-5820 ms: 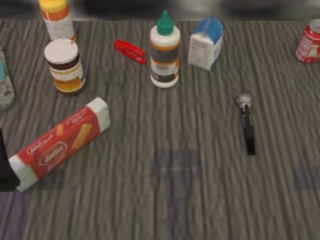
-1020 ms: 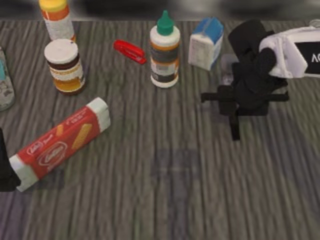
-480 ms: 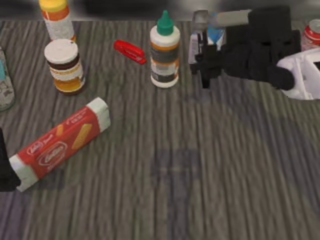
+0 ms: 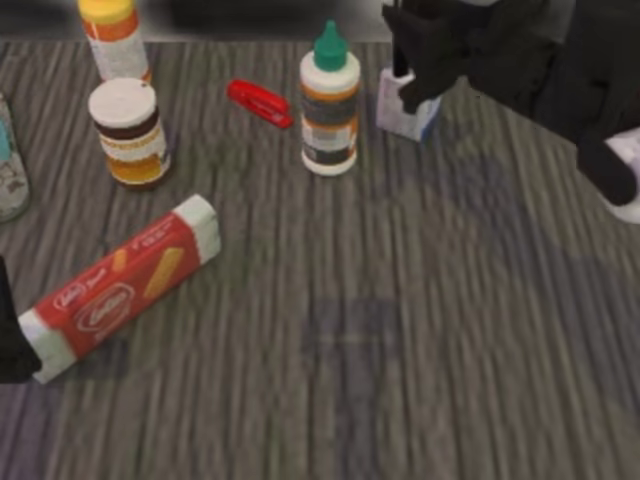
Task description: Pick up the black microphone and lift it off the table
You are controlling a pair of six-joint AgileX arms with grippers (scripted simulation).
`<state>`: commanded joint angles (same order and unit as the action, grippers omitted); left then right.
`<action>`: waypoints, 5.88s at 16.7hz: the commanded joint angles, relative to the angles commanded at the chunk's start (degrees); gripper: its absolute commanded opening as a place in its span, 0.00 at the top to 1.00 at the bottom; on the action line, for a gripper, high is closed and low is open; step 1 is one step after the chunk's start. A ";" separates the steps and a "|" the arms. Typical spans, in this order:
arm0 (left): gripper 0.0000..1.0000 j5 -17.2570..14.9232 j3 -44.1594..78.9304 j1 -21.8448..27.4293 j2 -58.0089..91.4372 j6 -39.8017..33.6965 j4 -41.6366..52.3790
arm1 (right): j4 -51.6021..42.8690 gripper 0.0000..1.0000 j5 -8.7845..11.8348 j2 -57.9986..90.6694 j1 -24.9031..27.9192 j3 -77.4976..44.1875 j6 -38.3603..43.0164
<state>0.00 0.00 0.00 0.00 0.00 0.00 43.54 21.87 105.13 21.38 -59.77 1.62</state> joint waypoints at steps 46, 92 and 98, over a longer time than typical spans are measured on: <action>0.00 -29.15 39.19 19.45 59.58 3.59 -18.54 | -0.22 1.00 -12.98 -17.89 14.51 12.77 0.46; 1.00 -23.63 59.59 31.70 87.85 3.62 -26.55 | -0.22 1.00 -12.98 -17.89 14.51 12.77 0.46; 1.00 -23.63 59.59 31.70 87.85 3.62 -26.55 | -0.22 0.55 -12.98 -17.89 14.51 12.77 0.46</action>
<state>-23.63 59.59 31.70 87.85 3.62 -26.55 43.33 8.90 87.24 35.89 -47.00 2.07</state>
